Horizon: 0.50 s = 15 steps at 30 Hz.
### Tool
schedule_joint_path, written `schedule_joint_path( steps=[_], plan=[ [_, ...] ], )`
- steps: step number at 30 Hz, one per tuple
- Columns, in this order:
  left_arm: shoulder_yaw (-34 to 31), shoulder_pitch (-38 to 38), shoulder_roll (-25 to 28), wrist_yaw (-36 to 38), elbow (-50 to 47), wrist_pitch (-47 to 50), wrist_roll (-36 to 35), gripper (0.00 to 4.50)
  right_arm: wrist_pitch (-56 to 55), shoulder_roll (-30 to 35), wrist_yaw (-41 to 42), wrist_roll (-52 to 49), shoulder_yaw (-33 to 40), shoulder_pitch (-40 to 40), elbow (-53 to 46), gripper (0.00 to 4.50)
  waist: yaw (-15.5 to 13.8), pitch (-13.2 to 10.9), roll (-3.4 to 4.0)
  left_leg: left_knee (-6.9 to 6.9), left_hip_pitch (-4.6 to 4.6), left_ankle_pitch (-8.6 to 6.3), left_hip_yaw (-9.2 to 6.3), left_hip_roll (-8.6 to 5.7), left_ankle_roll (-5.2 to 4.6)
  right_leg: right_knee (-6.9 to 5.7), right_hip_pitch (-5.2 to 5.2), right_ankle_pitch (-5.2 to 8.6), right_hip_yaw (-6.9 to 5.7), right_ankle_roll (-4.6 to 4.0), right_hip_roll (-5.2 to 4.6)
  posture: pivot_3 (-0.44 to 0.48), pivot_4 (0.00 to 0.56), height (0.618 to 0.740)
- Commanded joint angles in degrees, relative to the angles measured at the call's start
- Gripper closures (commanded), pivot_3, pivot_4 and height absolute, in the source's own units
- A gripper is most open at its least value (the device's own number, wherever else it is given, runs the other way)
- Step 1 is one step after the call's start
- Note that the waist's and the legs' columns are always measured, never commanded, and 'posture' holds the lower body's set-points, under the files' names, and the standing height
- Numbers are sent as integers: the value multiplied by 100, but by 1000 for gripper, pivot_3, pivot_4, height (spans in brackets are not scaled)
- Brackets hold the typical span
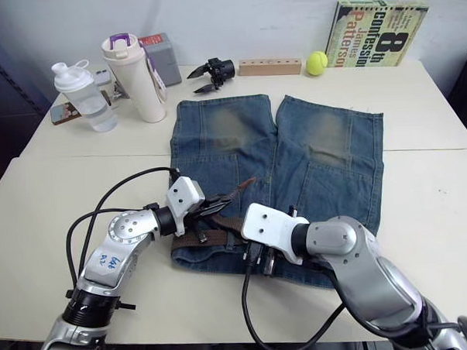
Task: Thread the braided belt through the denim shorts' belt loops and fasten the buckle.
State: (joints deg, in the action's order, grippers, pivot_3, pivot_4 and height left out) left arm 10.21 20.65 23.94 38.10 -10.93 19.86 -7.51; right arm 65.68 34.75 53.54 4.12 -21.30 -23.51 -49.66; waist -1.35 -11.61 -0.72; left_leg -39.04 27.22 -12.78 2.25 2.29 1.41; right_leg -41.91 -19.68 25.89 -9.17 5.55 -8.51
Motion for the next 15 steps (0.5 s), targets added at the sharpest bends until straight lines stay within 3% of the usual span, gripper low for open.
schedule_joint_path(
  steps=[1, 15],
  plan=[
    [-8, -1, -14, -41, -256, -100, 22, 4500, -114, 100, -208, -182, 262, -168, 79, 4426, -2, 0, 0, 0, 0, 0, 0, 0, 0, 0, 0, 0, 0, 0, 0, 0, 150, 657],
    [-51, 1, -17, -66, -299, -49, 26, 4500, -376, 335, -651, -219, -262, 166, 456, 4426, 3, -1, -1, 0, 1, 0, 6, 0, 1, 0, -1, 0, 0, 0, 0, 0, 150, 657]
  ],
)
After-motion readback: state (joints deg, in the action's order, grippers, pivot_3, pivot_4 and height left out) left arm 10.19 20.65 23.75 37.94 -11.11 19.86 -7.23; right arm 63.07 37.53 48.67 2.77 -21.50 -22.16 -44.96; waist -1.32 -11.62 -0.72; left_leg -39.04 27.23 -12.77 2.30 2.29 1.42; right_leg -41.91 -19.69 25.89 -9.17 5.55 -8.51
